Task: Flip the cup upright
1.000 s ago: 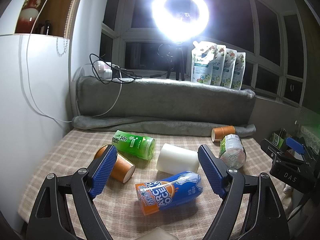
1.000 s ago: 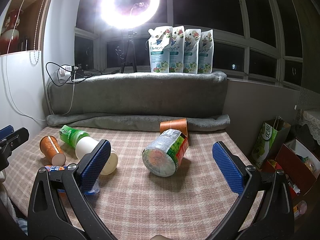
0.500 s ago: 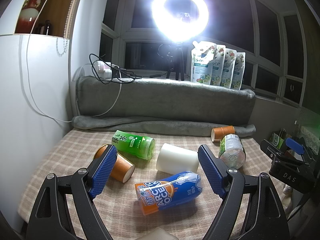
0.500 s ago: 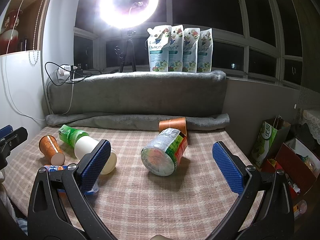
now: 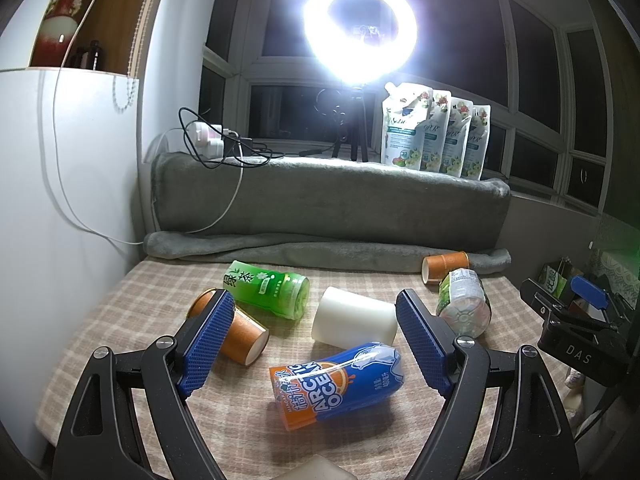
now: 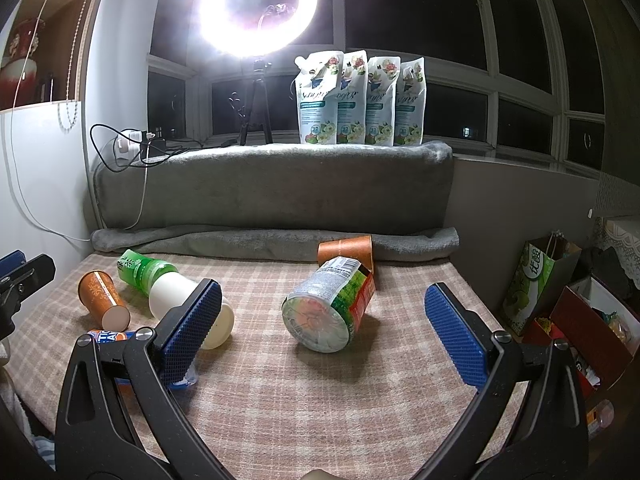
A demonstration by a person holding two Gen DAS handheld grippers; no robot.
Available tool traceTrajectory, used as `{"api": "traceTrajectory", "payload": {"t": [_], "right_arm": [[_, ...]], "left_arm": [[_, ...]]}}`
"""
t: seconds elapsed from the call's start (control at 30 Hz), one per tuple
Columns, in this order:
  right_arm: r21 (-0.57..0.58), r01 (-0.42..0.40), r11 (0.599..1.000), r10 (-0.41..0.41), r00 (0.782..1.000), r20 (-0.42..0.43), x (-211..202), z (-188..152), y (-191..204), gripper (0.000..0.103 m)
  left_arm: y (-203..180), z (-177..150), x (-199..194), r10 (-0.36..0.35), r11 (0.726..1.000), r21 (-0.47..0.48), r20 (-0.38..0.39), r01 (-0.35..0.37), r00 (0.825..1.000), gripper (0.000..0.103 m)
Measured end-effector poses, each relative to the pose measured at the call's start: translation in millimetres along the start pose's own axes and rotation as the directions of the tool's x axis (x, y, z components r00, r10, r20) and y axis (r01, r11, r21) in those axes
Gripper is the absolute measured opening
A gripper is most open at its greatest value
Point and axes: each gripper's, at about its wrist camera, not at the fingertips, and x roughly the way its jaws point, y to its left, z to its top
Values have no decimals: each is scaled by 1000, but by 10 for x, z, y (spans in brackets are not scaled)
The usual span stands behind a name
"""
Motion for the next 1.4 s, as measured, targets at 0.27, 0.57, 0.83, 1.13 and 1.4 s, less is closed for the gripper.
{"api": "traceTrajectory", "payload": {"t": [0.27,0.57,0.83,1.13,1.4], "right_arm": [[2,-1,1000,1,1000,-2,7,10,24,103],[-1,-1,1000,1,1000,-2,14,3,29,103],[-1,-3,1000,3,1000,-3,31,-7,33,103],[3,-57,998,57,998,-41,116,-21,12,103],[-62,-159,985,152,983,-100,279,34,135,103]], "left_arm": [[2,13,0,0,1000,0,0,0,1000,83],[-12,58,-36,-3,1000,0,0,3,1000,83],[-5,61,-42,-2,1000,-3,-3,2,1000,83],[125,-8,-25,10,1000,-14,-35,-10,999,83],[325,-80,-12,34,999,-35,-74,-36,997,83]]}}
